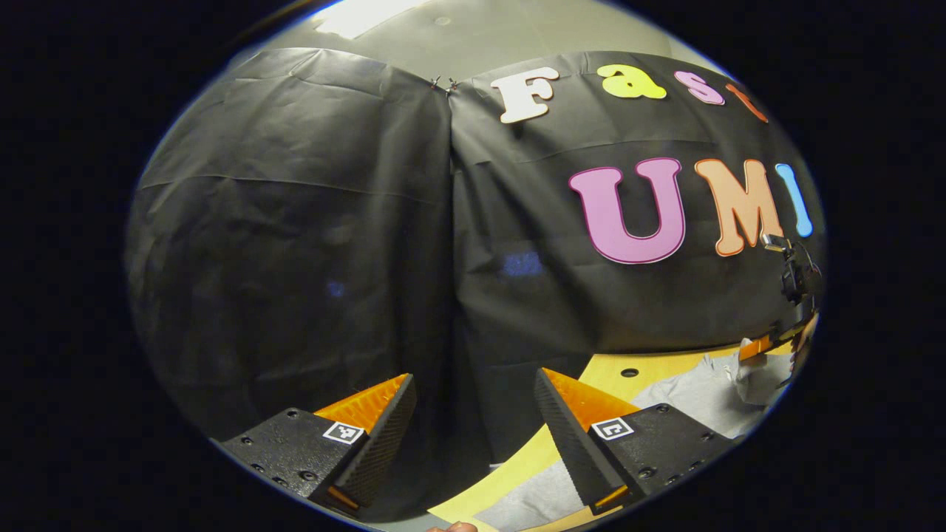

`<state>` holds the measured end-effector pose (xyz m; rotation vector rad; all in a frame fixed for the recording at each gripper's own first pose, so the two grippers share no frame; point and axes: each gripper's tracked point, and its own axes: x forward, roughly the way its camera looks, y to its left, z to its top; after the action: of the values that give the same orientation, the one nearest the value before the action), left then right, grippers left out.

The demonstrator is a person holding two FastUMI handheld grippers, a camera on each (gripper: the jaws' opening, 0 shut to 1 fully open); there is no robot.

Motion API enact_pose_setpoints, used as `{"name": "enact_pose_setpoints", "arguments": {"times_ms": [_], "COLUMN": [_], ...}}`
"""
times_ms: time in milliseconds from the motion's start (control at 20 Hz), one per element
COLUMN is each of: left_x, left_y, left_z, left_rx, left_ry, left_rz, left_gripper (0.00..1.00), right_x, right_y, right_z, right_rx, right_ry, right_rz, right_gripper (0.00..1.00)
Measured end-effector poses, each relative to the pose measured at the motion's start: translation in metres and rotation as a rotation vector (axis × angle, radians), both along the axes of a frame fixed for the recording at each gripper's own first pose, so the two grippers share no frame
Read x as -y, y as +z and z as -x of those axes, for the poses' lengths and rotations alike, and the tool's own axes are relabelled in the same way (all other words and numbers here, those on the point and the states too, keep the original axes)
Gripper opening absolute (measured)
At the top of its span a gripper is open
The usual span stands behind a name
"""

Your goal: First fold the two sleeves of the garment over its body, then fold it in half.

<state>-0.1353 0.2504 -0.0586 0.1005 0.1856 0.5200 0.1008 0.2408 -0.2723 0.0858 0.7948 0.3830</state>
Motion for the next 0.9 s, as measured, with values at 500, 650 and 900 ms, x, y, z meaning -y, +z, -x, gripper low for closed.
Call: {"name": "enact_pose_setpoints", "arguments": {"times_ms": [500,650,900], "left_x": [-0.026,-0.023,-0.006], "left_y": [-0.015,-0.025,-0.055], "left_z": [0.018,0.017,0.012], "left_rx": [-0.035,-0.047,-0.093], "left_ry": [0.042,0.031,-0.025], "left_rz": [0.015,0.025,0.078], "left_gripper": [0.95,1.00,0.95], "right_x": [-0.057,-0.058,-0.033], "right_y": [-0.047,-0.024,0.011], "right_z": [0.024,0.018,0.010], "right_rx": [-0.077,-0.011,0.103], "right_ry": [0.102,0.103,0.064], "right_rz": [0.035,0.012,0.020], "right_gripper": [0.21,0.60,0.96]}}
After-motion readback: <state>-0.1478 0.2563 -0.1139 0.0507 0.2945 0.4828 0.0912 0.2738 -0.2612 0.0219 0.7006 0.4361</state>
